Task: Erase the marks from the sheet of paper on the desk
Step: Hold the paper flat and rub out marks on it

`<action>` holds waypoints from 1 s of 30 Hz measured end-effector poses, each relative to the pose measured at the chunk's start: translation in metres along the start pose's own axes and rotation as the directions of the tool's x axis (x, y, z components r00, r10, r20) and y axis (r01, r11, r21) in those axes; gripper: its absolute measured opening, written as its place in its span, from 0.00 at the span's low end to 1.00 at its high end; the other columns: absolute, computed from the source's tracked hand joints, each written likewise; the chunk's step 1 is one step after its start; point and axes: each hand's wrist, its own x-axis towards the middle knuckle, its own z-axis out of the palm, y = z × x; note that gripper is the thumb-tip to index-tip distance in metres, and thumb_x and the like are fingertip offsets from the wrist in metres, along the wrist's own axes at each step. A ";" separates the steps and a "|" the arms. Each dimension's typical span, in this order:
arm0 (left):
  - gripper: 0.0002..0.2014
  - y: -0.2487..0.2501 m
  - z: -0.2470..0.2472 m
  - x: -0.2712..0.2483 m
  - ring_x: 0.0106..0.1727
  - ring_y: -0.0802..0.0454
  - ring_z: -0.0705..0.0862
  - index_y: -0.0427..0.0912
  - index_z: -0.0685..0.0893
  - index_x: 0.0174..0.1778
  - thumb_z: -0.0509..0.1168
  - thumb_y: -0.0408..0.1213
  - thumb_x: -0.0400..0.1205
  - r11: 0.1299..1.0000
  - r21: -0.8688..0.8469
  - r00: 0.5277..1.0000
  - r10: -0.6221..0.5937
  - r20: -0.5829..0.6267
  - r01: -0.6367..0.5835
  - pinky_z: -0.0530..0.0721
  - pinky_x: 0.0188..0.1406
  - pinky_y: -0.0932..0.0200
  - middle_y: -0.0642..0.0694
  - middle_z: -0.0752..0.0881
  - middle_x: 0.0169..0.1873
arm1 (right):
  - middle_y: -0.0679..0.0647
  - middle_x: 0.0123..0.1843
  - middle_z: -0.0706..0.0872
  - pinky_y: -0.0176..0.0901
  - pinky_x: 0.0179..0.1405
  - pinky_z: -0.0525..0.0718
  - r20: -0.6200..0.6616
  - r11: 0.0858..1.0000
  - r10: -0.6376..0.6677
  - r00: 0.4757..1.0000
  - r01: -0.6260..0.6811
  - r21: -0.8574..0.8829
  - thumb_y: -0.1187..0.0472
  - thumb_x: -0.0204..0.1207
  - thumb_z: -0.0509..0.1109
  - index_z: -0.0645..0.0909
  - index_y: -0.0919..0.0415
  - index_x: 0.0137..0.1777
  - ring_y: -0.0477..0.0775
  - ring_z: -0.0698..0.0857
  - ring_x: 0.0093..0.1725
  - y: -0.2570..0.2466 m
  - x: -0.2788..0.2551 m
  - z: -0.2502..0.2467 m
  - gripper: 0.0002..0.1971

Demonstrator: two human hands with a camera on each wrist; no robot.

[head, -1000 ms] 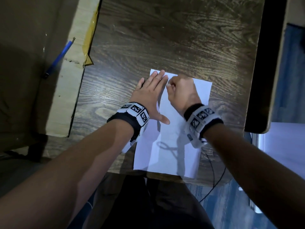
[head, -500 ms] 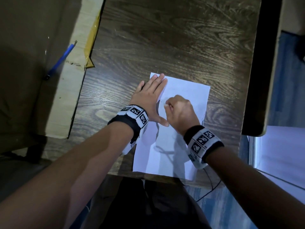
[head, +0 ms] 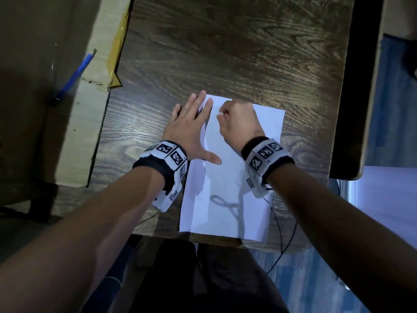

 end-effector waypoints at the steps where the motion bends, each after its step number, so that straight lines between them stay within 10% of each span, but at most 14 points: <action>1: 0.75 0.000 0.000 -0.001 0.86 0.53 0.30 0.53 0.34 0.87 0.69 0.82 0.54 1.000 0.001 1.000 -0.009 0.005 0.009 0.36 0.84 0.43 0.54 0.29 0.85 | 0.59 0.45 0.84 0.55 0.42 0.86 -0.012 1.000 0.014 1.000 -0.014 0.005 0.62 0.80 0.64 0.82 0.63 0.45 0.63 0.84 0.42 0.001 -0.006 0.003 0.07; 30: 0.75 0.008 -0.008 -0.001 0.86 0.50 0.29 0.52 0.32 0.87 0.71 0.80 0.56 0.998 0.044 0.997 -0.048 0.052 0.046 0.37 0.85 0.41 0.51 0.27 0.85 | 0.62 0.43 0.83 0.46 0.38 0.78 0.021 0.998 0.033 0.999 -0.032 -0.056 0.63 0.81 0.61 0.77 0.62 0.39 0.64 0.84 0.41 -0.009 0.004 0.001 0.09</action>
